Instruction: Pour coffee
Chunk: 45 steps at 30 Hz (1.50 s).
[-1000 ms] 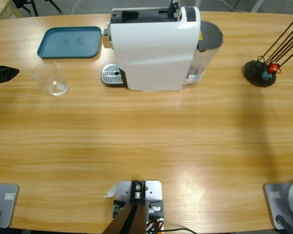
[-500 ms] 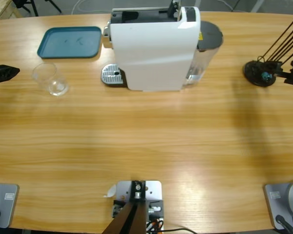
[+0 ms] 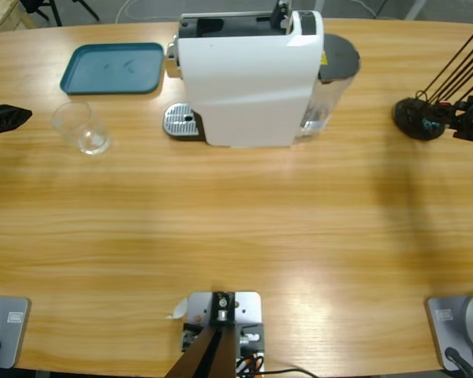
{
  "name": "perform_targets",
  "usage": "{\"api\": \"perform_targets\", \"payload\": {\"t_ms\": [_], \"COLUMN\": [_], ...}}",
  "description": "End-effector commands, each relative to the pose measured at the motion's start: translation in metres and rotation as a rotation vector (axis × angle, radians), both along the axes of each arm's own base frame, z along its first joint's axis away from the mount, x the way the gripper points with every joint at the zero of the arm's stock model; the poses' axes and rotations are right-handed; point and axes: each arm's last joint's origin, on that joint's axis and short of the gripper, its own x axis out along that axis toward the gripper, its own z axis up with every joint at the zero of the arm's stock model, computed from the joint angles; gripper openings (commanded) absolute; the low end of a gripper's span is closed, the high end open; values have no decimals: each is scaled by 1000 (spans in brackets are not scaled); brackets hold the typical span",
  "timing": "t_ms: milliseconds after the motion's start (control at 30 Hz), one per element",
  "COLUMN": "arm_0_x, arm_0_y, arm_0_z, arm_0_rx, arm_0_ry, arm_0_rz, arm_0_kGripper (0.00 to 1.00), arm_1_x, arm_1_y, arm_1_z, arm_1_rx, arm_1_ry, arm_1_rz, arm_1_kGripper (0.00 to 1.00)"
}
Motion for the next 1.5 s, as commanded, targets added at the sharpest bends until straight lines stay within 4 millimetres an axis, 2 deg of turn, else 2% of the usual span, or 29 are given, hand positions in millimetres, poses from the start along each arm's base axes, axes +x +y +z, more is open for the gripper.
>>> {"api": "perform_targets", "payload": {"t_ms": [33, 333, 400, 467, 567, 600, 1233, 1500], "arm_0_x": [-2, -2, -2, -2, -2, -2, -1, -1], "arm_0_y": [1, 0, 0, 0, 1, 1, 0, 0], "arm_0_z": [-10, -11, -10, -11, -10, -10, -11, -11], "arm_0_rx": [15, 15, 15, 15, 14, 14, 16, 16], "arm_0_ry": [23, 24, 23, 23, 23, 23, 26, 26], "arm_0_rz": [-18, -18, -18, -18, -18, -18, -18, -18], "arm_0_kGripper": [987, 987, 987, 987, 987, 987, 987, 987], "arm_1_x": [5, 8, 9, 9, 11, 11, 11, 9], "arm_1_y": [-4, -7, -7, -7, -7, -7, -6, -6], "arm_1_z": [-14, -15, -15, -15, -16, -16, -20, 12], "arm_1_rx": [-16, -23, -21, -19, -21, -21, -20, -29], "arm_1_ry": [38, 36, 37, 35, 34, 33, 36, -29], "arm_1_rz": [-42, -60, -57, -54, -47, -45, -38, -20], "arm_1_kGripper": [595, 586, 500, 456, 42, 0, 0, 0]}}
